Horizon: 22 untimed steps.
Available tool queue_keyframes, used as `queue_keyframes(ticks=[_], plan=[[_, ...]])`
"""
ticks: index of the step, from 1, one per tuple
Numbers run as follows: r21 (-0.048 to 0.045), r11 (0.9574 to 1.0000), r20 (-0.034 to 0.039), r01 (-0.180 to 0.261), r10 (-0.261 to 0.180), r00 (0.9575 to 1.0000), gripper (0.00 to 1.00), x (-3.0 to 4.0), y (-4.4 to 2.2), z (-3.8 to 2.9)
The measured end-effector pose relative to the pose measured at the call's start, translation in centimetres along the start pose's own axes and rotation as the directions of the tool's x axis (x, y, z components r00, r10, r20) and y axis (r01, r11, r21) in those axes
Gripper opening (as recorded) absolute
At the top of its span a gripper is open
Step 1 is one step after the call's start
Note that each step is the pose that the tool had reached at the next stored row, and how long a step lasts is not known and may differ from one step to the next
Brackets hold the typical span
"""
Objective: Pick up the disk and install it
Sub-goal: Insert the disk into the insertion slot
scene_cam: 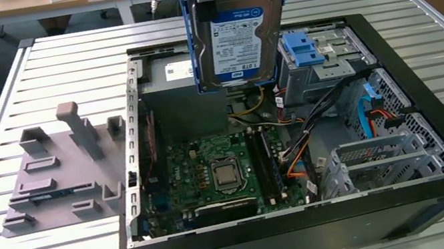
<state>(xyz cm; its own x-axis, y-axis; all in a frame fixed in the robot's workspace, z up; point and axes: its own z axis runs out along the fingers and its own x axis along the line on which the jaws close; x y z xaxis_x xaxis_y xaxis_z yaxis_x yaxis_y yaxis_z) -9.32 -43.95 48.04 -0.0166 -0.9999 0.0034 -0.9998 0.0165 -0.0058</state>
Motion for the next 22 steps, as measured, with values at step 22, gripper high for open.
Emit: queue_keyframes(ticks=[22], plan=[[-0.0003, 1.0000, 0.0416, -0.001, 0.001, 0.9991, 0.36, 3.97, -0.21, 0.51]])
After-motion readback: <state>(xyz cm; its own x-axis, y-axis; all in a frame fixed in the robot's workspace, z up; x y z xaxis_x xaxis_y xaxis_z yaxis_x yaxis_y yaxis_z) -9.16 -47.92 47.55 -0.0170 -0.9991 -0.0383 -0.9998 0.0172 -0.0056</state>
